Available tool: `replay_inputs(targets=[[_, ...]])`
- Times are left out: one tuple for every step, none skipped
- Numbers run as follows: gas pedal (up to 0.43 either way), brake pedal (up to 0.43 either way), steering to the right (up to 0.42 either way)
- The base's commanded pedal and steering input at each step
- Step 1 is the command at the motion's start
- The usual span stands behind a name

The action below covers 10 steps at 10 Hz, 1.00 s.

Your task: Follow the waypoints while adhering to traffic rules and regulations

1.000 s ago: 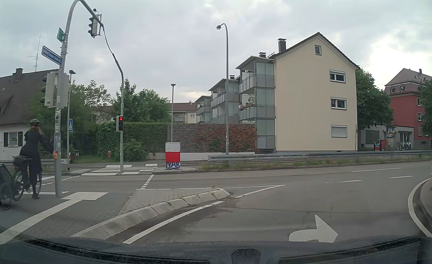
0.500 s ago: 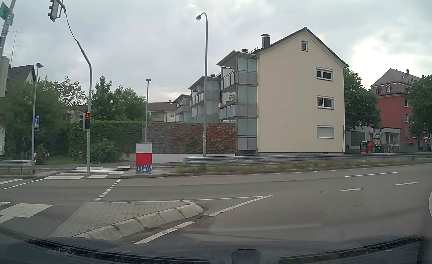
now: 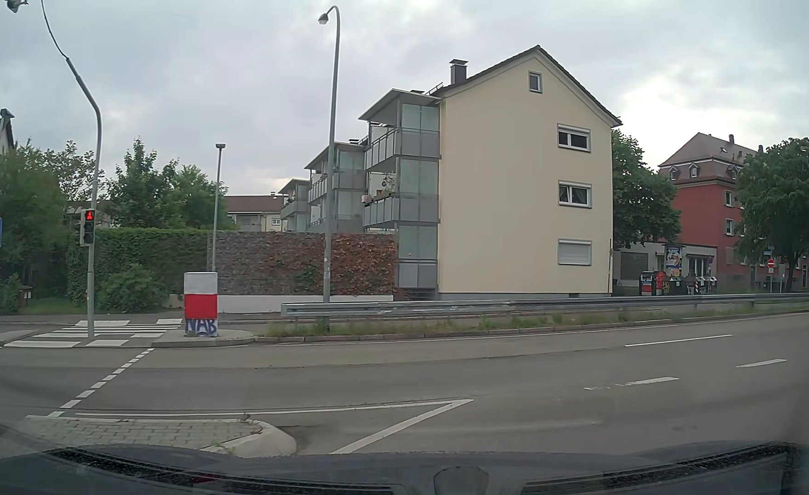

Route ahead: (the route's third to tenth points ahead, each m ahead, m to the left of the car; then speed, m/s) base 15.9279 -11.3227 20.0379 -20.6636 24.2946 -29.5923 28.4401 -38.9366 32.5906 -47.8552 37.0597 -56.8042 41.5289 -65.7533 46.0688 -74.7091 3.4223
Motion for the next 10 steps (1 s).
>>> replay_inputs(targets=[[0.150, 0.000, 0.259], [0.169, 0.000, 0.275], [0.169, 0.000, 0.290], [0.177, 0.000, 0.303], [0.197, 0.000, 0.317], [0.209, 0.000, 0.332], [0.220, 0.000, 0.336], [0.220, 0.000, 0.338], [0.220, 0.000, 0.350], [0.209, 0.000, 0.367]])
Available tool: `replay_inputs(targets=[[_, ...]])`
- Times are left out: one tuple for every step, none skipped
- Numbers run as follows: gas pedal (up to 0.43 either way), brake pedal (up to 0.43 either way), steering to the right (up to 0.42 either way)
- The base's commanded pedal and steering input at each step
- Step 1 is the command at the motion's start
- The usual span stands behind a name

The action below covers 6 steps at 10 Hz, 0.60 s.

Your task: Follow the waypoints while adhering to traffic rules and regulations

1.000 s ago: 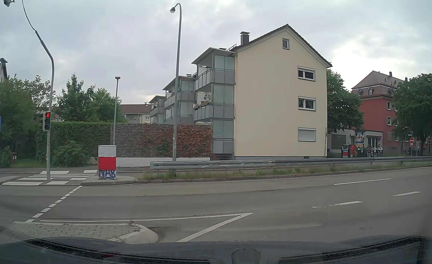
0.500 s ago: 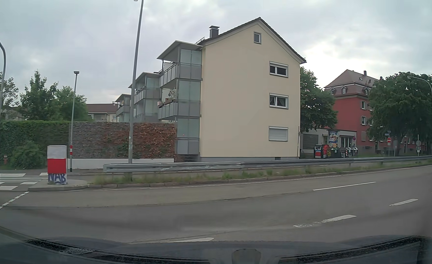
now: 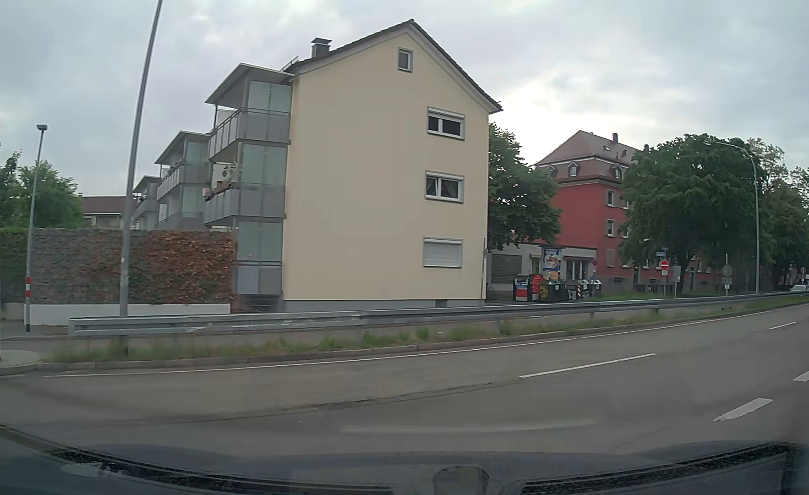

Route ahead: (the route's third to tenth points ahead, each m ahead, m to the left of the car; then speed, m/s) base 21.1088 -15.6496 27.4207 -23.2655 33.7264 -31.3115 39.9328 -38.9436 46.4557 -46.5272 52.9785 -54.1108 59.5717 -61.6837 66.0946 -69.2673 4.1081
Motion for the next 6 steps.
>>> replay_inputs(targets=[[0.209, 0.000, 0.374], [0.197, 0.000, 0.381], [0.189, 0.000, 0.386], [0.189, 0.000, 0.390], [0.189, 0.000, 0.392], [0.189, 0.000, 0.393]])
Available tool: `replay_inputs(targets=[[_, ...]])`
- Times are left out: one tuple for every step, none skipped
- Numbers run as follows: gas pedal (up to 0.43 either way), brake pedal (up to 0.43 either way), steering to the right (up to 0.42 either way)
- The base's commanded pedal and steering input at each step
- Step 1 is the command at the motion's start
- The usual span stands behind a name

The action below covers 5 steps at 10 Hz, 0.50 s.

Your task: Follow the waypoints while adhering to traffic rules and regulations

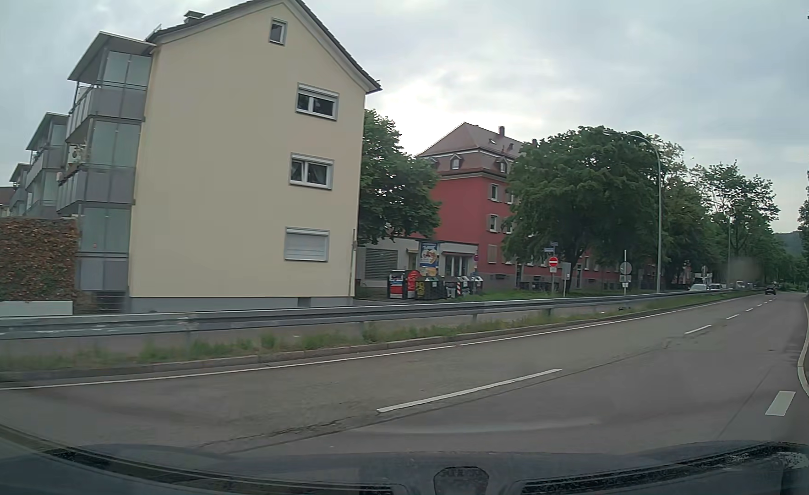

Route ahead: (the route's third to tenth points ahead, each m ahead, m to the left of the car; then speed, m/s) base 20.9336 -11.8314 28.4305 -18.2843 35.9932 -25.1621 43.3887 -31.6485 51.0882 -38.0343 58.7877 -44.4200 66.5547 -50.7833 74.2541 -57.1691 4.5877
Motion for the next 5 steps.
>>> replay_inputs(targets=[[0.177, 0.000, 0.393], [0.177, 0.000, 0.392], [0.177, 0.000, 0.391], [0.177, 0.000, 0.385], [0.177, 0.000, 0.374]])
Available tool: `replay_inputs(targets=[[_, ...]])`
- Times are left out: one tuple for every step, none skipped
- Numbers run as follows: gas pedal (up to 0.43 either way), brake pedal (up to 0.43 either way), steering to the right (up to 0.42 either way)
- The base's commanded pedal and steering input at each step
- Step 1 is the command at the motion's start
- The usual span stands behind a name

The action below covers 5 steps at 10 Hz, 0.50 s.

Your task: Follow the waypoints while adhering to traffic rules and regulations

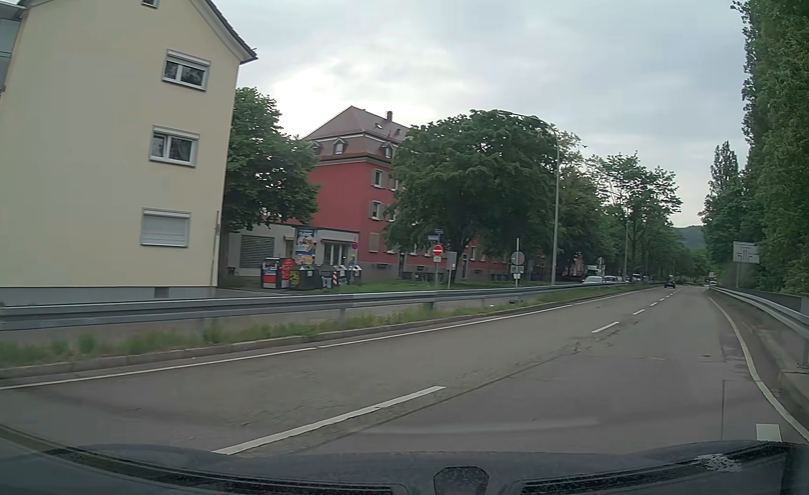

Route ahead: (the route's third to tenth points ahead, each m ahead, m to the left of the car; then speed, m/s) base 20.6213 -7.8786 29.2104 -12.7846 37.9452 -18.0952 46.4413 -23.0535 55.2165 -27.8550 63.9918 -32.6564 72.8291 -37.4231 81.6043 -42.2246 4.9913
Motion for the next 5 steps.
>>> replay_inputs(targets=[[0.177, 0.000, 0.363], [0.177, 0.000, 0.349], [0.177, 0.000, 0.335], [0.177, 0.000, 0.321], [0.177, 0.000, 0.301]])
